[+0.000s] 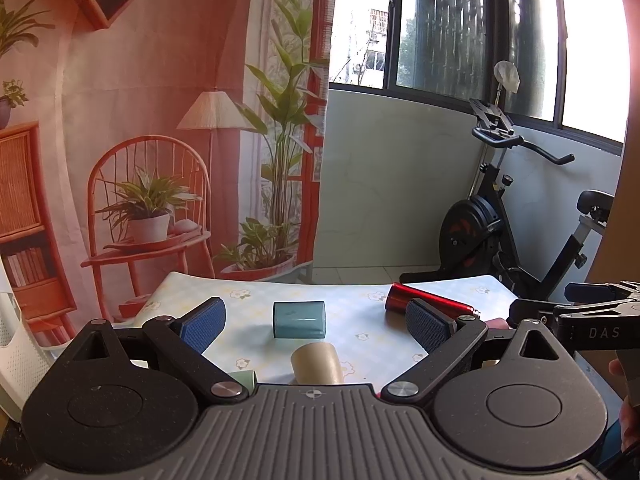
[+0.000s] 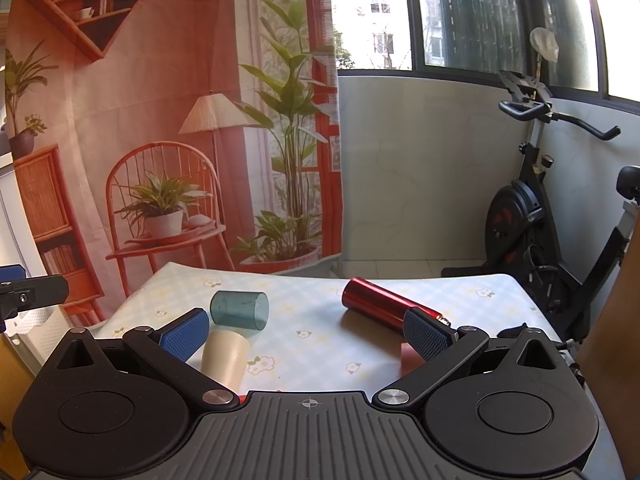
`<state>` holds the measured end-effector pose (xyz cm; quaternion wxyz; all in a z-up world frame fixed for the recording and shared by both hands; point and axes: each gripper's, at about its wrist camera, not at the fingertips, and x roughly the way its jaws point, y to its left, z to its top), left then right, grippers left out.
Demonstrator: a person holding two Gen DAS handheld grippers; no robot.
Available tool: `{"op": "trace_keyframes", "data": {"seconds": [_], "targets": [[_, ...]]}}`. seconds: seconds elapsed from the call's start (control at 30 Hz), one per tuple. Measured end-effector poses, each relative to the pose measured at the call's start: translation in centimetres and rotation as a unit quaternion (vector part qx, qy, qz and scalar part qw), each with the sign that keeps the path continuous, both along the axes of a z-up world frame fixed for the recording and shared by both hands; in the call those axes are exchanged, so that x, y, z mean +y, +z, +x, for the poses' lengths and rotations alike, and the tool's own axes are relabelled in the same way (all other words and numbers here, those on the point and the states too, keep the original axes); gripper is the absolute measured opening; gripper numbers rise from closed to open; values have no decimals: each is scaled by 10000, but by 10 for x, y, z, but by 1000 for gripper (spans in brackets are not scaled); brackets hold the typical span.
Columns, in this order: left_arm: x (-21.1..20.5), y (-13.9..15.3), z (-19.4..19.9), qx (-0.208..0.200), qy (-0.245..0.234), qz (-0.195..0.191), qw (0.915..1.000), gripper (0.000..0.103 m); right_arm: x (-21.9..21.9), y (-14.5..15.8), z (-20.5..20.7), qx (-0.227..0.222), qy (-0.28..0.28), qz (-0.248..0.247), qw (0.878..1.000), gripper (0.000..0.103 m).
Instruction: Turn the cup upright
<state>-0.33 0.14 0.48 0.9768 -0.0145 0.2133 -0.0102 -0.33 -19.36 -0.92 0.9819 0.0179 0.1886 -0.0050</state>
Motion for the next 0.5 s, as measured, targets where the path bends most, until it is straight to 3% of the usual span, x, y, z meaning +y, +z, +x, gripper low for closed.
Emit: {"op": "trace_keyframes", "data": {"seconds": [0.5], "targets": [[1, -3, 1, 6, -69, 6, 10000, 98, 0, -1, 1, 36, 17, 35, 10000, 103]]}}
